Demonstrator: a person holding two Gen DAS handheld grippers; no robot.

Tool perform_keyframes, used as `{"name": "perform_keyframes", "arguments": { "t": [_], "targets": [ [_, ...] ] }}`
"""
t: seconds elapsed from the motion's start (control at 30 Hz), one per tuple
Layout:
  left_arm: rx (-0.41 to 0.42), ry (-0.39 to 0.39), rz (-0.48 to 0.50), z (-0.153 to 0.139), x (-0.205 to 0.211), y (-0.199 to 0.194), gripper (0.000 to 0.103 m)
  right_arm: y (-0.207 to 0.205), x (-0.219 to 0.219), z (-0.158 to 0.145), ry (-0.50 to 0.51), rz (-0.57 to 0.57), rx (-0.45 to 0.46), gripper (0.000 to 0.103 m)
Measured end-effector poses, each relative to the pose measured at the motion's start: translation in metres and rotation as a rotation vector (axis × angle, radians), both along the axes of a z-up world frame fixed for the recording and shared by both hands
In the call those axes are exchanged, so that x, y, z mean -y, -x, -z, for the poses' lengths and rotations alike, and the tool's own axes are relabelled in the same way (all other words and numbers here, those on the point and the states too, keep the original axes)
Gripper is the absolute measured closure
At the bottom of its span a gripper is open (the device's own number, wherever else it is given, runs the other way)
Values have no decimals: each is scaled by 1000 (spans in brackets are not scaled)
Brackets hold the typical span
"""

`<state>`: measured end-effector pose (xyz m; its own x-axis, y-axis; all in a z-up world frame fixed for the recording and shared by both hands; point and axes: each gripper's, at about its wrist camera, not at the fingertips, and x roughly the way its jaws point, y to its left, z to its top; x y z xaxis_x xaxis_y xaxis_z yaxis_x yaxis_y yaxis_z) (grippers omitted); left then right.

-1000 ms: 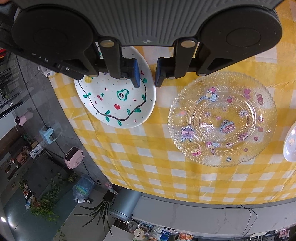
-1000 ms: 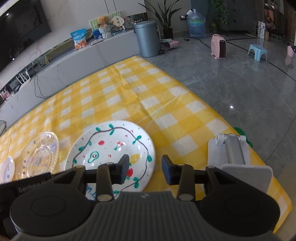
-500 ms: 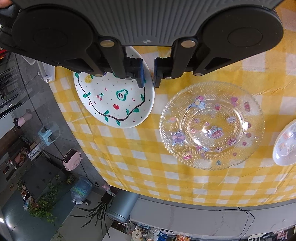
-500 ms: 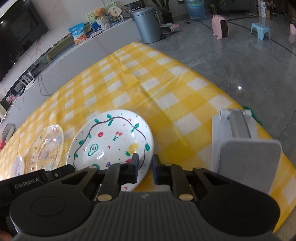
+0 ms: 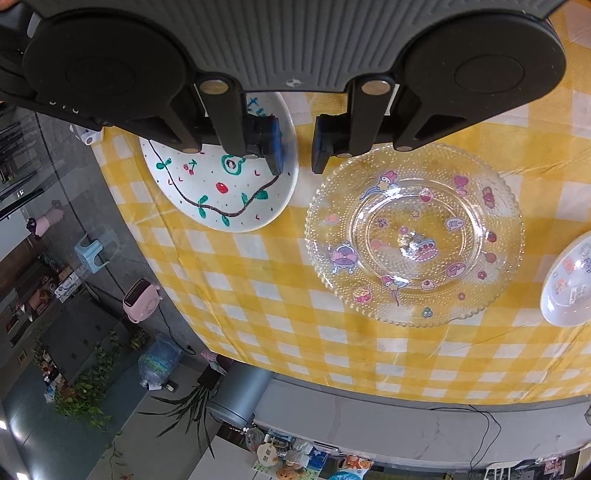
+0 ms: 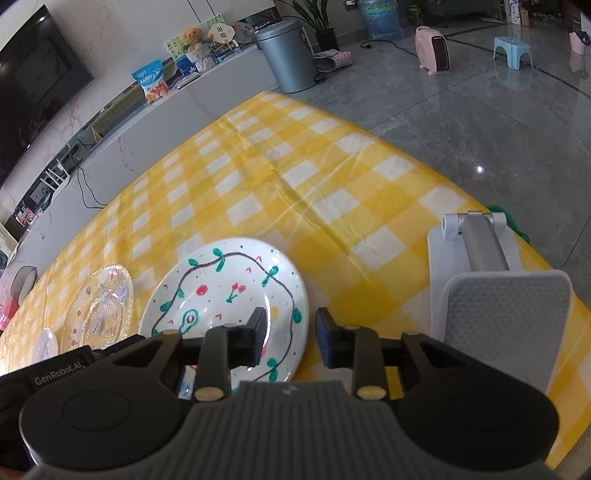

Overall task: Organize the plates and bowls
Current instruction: 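Close the left gripper on the painted plate rim, then lift the painted plate with the left gripper toward the clear glass plate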

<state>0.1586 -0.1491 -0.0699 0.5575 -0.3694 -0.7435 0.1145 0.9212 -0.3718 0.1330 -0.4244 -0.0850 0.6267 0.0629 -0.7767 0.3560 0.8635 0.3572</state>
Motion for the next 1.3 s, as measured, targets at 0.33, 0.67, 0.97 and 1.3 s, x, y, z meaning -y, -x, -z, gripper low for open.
{"name": "perform_keyframes", "arguments": {
  "t": [0.33,0.67,0.97,1.3],
  "targets": [
    [37,-33,25,-7,5,6,92,3,10,3,-51,6,0,93],
    [62,-9,7,-23,-7,23,94,17,9,-1,-115,-18,-4,93],
    [102,-4,-36,-41,-25,48,94,35,2,-10,-182,-52,17,93],
    [100,14,-108,-47,-58,82,94,50,-22,-15,-249,-104,13,93]
  ]
}}
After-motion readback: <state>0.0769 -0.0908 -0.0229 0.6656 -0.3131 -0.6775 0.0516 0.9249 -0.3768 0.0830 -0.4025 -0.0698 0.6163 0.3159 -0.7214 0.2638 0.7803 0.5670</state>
